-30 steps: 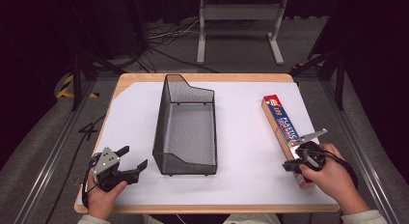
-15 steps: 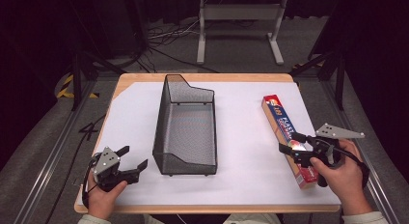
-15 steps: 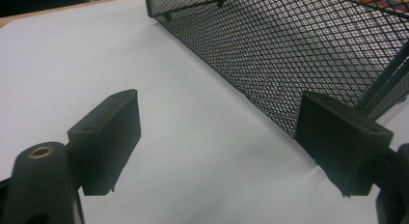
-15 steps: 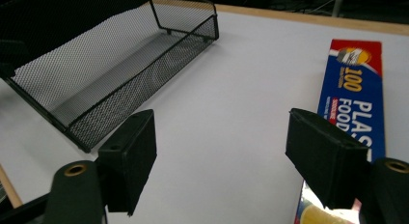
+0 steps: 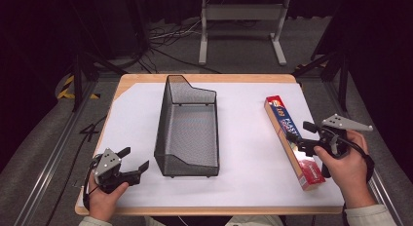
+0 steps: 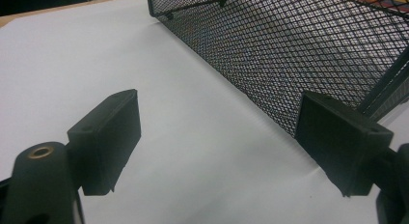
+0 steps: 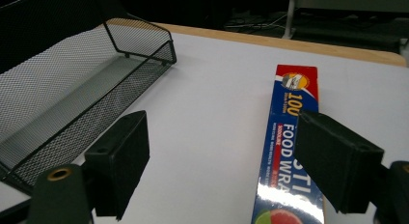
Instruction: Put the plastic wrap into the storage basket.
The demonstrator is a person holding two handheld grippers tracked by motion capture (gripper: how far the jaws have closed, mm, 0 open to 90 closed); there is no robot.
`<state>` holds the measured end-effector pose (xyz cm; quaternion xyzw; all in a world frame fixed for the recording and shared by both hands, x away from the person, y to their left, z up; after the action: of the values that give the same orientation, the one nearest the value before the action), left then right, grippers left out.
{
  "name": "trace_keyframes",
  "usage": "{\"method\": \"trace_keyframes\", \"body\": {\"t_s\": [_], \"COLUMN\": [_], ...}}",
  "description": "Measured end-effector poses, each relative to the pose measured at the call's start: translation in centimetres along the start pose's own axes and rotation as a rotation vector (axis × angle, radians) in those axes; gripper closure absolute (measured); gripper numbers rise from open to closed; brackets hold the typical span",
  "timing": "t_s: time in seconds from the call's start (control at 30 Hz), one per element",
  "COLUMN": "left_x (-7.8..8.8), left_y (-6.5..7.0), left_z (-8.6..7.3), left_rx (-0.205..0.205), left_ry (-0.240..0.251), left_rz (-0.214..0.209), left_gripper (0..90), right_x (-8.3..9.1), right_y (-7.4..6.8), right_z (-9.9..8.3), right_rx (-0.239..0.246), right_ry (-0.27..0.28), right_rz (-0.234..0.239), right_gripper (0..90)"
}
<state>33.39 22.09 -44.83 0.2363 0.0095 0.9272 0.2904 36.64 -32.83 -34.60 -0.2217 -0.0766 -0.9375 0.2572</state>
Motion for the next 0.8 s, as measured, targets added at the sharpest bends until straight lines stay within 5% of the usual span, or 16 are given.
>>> {"method": "trace_keyframes", "body": {"t_s": [0.57,0.8], "left_x": [0.3,0.2], "left_y": [-0.2,-0.2], "left_z": [-0.1,-0.1], "left_rx": [0.004,0.003], "left_ry": [0.0,0.0], "left_rz": [0.01,0.011], "left_gripper": [17.2,17.2], "right_x": [-2.4,-4.1], "right_y": [2.4,3.1], "right_z": [2.1,1.7], "right_rx": [-0.004,-0.011], "right_ry": [-0.035,-0.117], "right_rz": [-0.084,-0.086], "right_gripper": [17.3,15.1]}}
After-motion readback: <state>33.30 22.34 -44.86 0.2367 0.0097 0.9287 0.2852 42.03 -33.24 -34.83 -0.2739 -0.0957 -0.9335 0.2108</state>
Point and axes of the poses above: each handheld gripper's, and its own axes: x roughly backward along the jaws, z roughly out of its top, y roughly to its right, the point moved 3 cm from there along -x, roughly forward along the jaws, and after that the axes turned 8 degrees about x, right-handed, at the moved point
